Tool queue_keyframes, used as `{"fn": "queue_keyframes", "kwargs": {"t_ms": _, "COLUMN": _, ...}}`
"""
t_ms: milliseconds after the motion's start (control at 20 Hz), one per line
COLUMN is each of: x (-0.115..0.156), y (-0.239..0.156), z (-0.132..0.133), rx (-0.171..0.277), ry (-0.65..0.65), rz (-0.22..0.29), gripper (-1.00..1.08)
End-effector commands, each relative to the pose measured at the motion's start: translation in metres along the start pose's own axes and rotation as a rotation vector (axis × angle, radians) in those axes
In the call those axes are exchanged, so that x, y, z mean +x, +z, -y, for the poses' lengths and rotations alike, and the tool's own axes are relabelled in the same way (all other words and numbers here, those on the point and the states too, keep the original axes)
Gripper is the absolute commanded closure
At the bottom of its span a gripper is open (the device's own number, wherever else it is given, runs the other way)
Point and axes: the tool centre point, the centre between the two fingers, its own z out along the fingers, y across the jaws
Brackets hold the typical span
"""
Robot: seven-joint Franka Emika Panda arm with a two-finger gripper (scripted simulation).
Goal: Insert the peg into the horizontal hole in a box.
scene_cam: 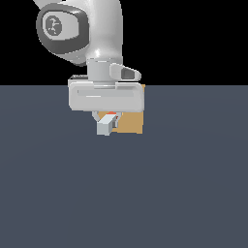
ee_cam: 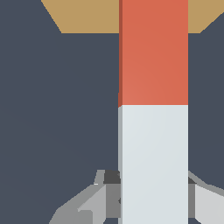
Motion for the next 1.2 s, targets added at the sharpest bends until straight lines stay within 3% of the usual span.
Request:
{"fn": "queue_keyframes", "kwargs": {"t_ms": 0, "x": 0.0, "y": -0.001, "z": 0.0, "rx": -0.001, "ry": 0.0, "rz": 0.0, "gripper": 1.08}}
{"fn": "queue_keyframes", "kwargs": {"t_ms": 350, "x": 0.013, "y": 0.0, "z": 0.0, "rx": 0.0, "ry": 0.0, "rz": 0.0, "gripper": 1.08}}
{"fn": "queue_keyframes", "kwargs": {"t_ms": 850, "x": 0.083, "y": -0.002, "z": -0.001, "rx": -0.003, "ry": 0.001, "rz": -0.002, "gripper": 1.08}}
{"fn": "queue_keyframes", "kwargs": {"t_ms": 1150, "x": 0.106, "y": -0.002, "z": -0.002, "rx": -0.004, "ry": 0.001, "rz": -0.002, "gripper": 1.08}}
